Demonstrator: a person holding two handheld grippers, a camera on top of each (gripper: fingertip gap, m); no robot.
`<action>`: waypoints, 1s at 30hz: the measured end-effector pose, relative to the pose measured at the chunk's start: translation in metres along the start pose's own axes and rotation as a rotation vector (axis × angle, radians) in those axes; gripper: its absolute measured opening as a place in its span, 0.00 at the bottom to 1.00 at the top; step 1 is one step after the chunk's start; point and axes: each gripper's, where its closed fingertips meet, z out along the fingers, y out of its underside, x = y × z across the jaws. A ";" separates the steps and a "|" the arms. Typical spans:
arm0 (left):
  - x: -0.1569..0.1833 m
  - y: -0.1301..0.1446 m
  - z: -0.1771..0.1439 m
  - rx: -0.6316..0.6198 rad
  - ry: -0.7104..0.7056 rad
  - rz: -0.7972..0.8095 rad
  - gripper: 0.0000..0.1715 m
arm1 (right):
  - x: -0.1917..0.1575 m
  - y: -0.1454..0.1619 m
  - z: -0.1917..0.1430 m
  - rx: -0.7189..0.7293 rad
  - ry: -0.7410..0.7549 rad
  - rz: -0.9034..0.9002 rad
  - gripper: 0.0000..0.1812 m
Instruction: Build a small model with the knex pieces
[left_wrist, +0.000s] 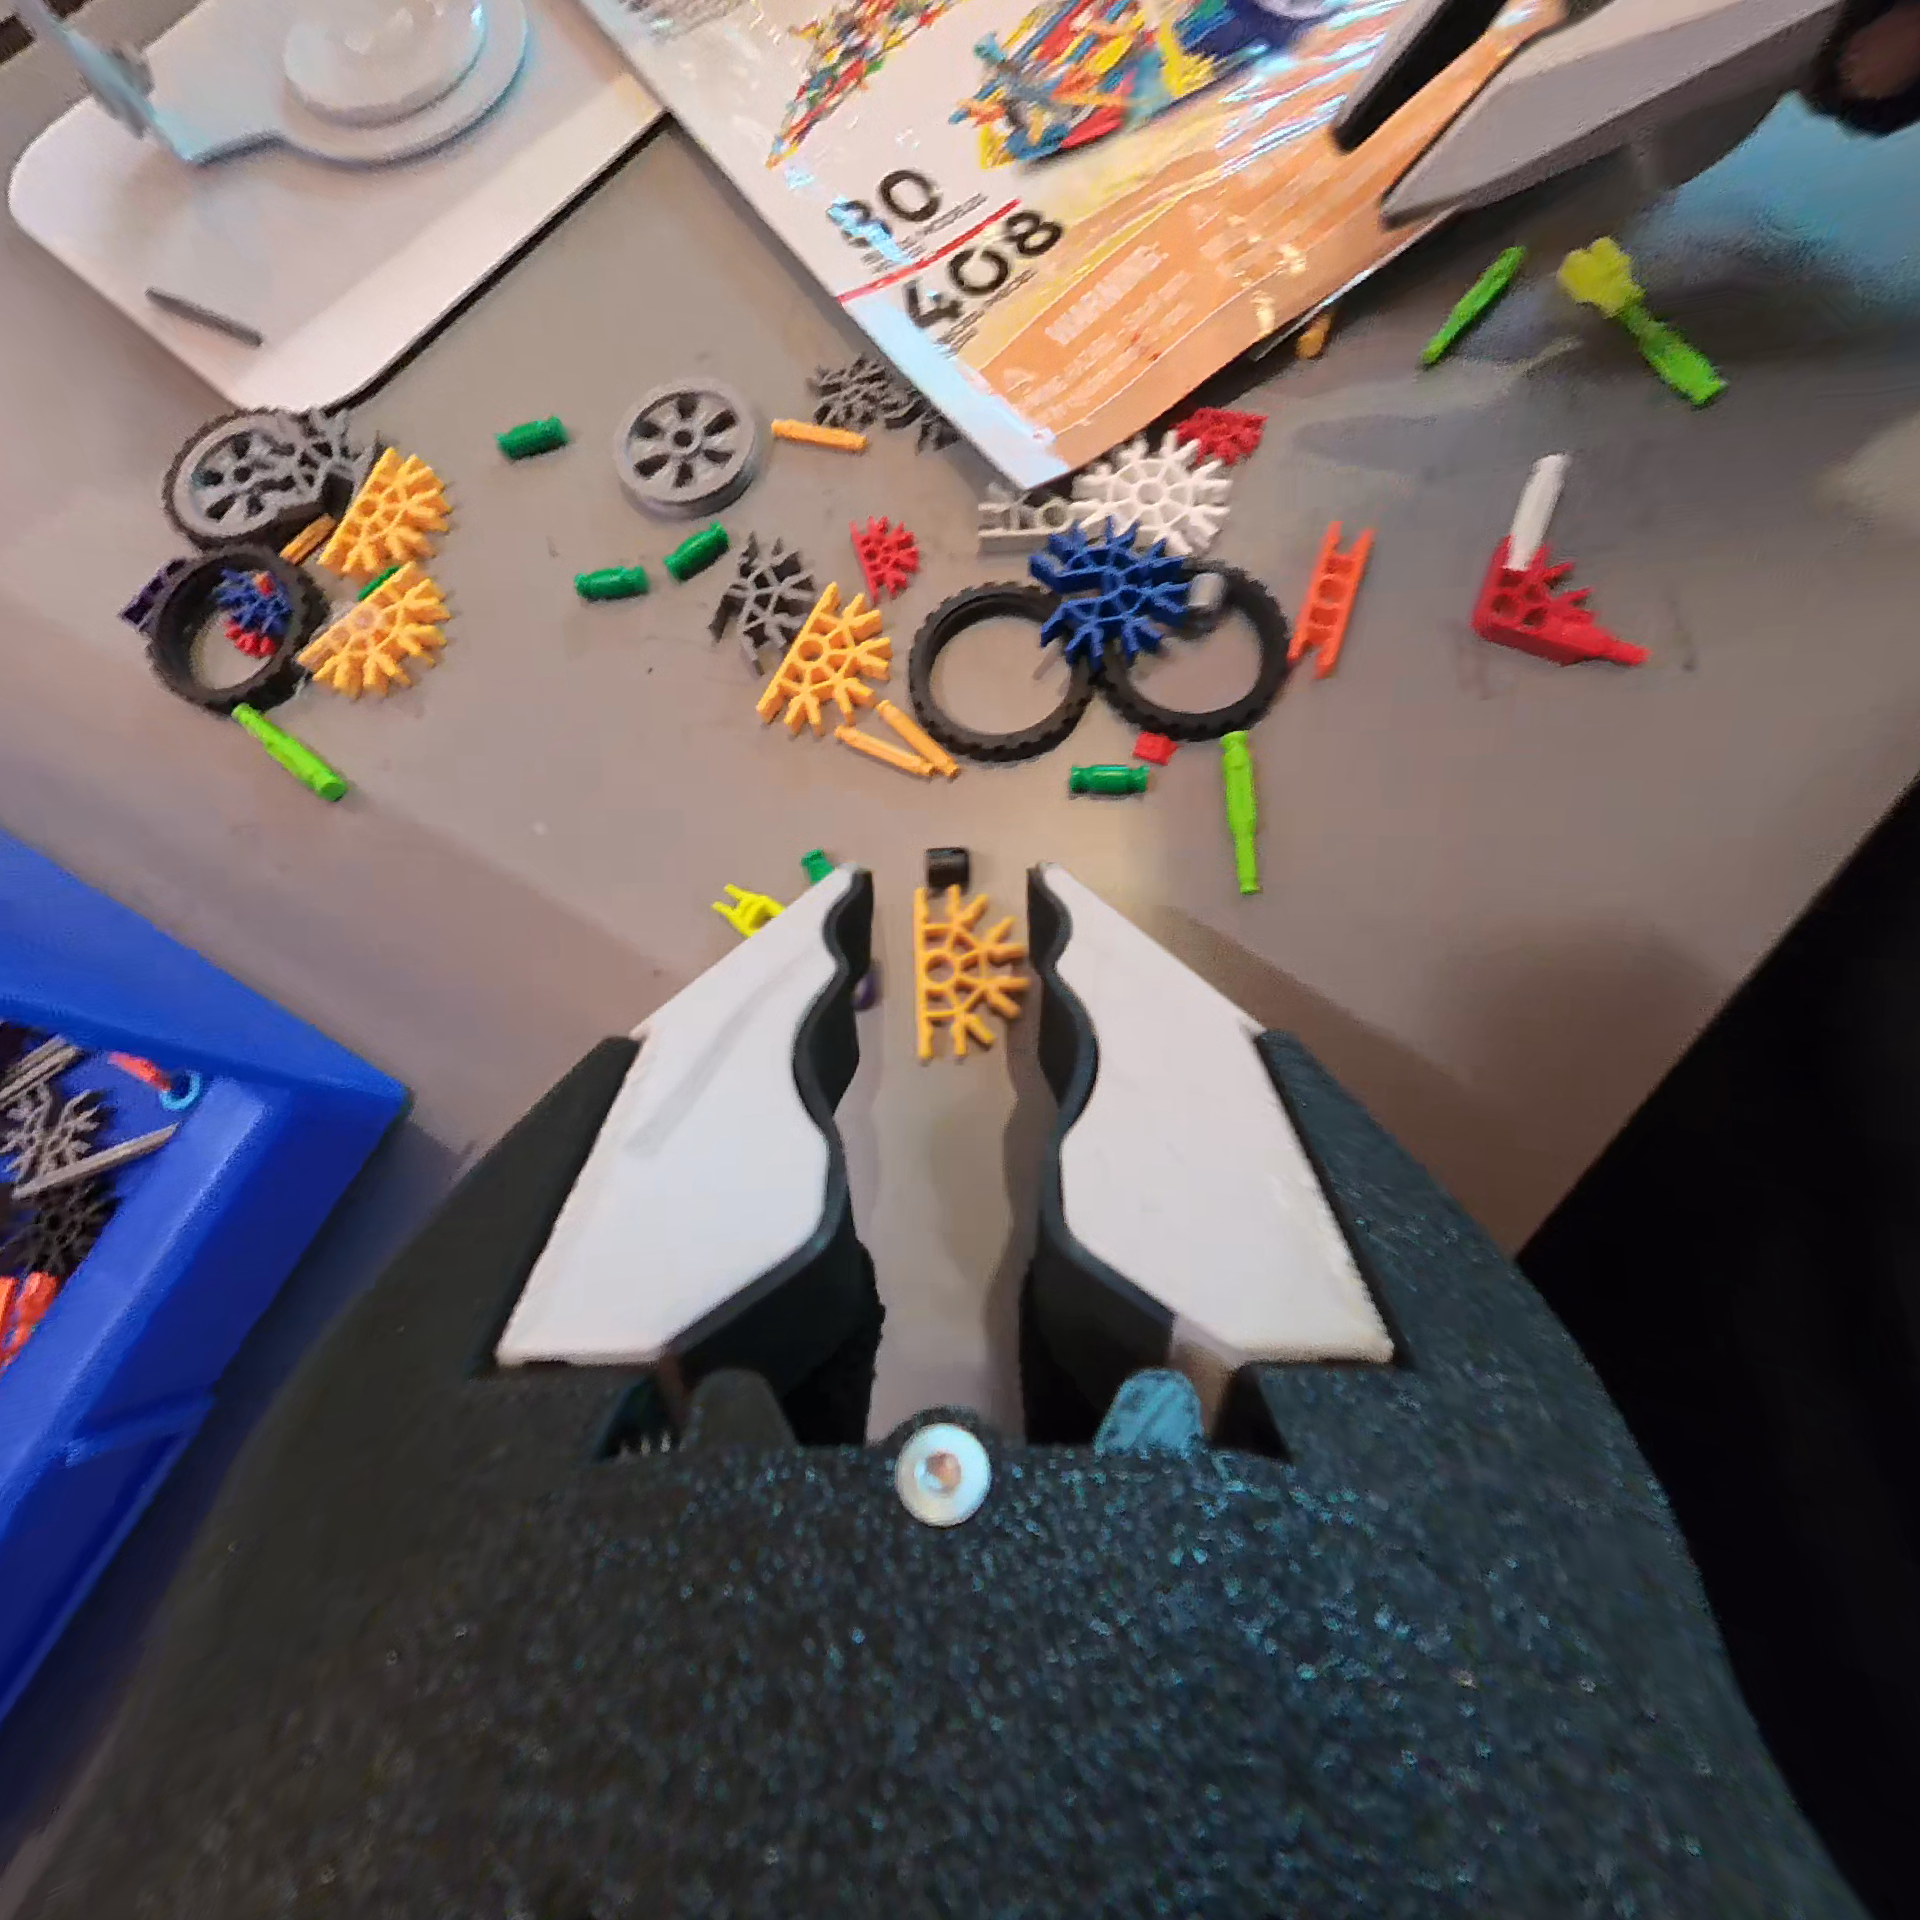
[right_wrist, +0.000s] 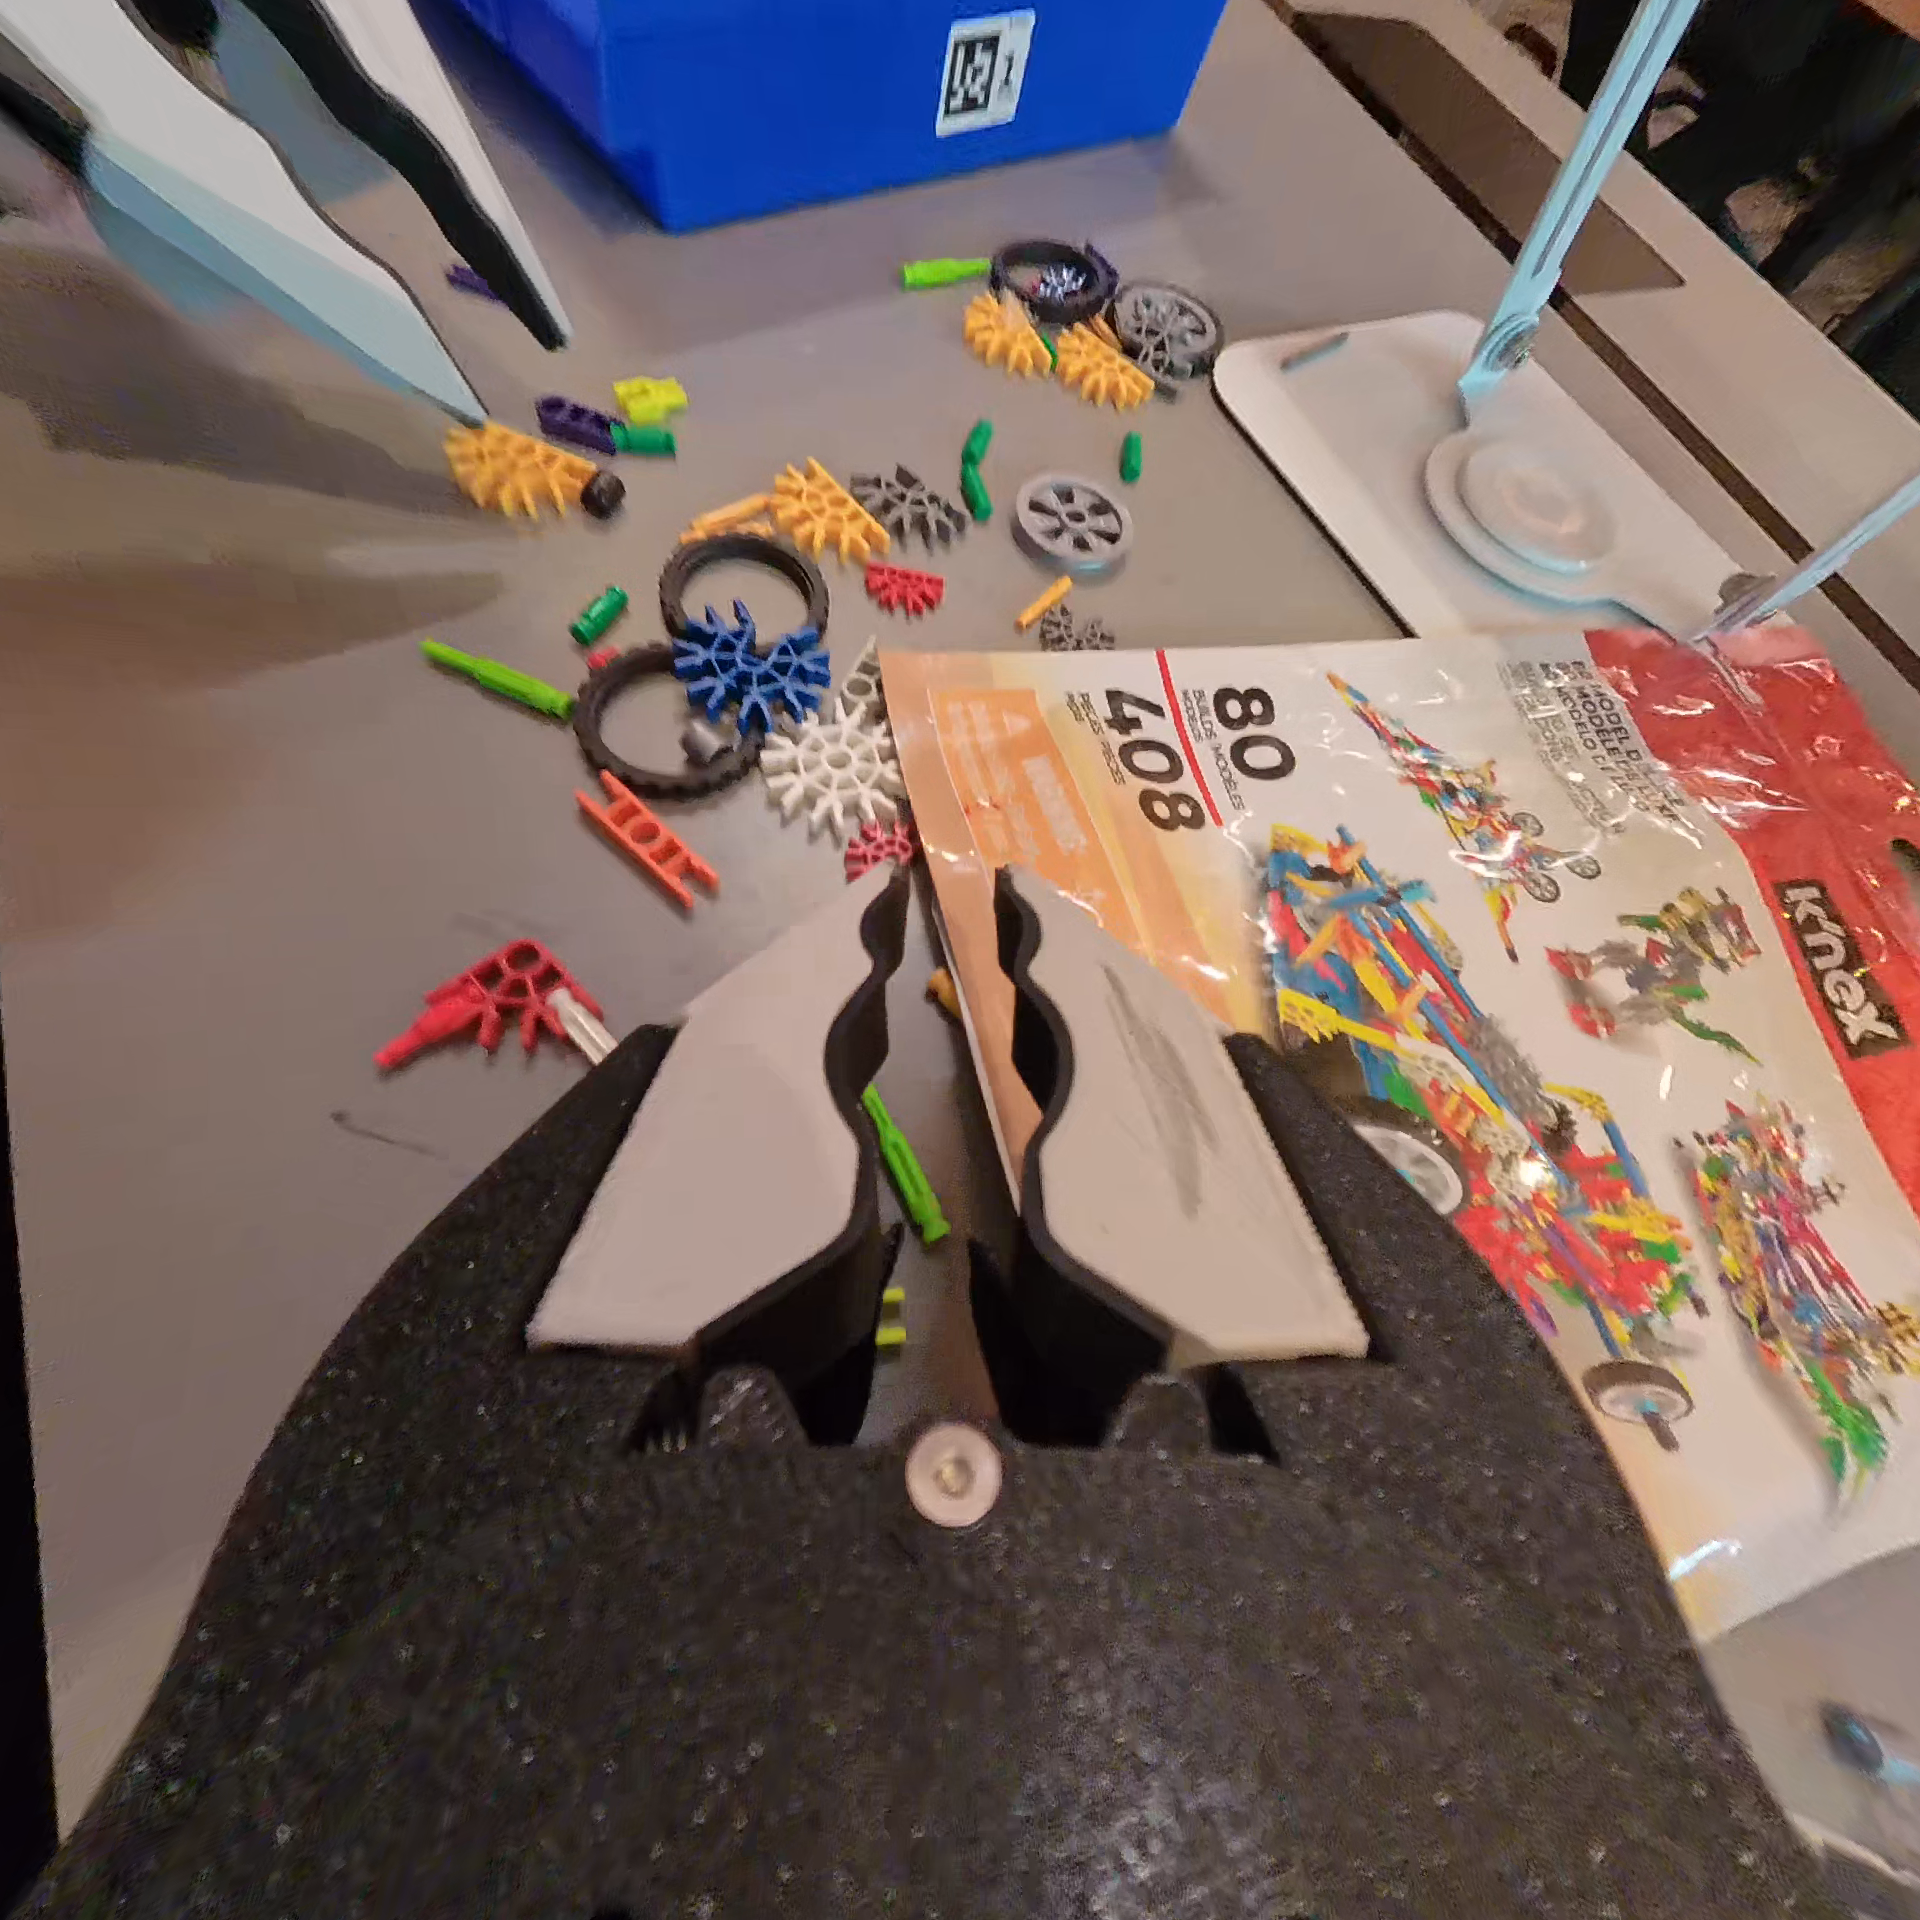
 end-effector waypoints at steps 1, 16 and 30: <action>0.005 -0.002 0.001 0.004 0.014 0.011 0.16 | -0.001 0.002 -0.001 -0.010 -0.002 -0.010 0.08; 0.040 -0.008 0.018 0.021 0.101 0.092 0.19 | 0.000 0.028 -0.042 -0.101 0.018 -0.091 0.10; 0.044 -0.009 0.018 0.044 0.104 0.096 0.20 | 0.027 0.048 -0.042 -0.217 0.190 -0.226 0.14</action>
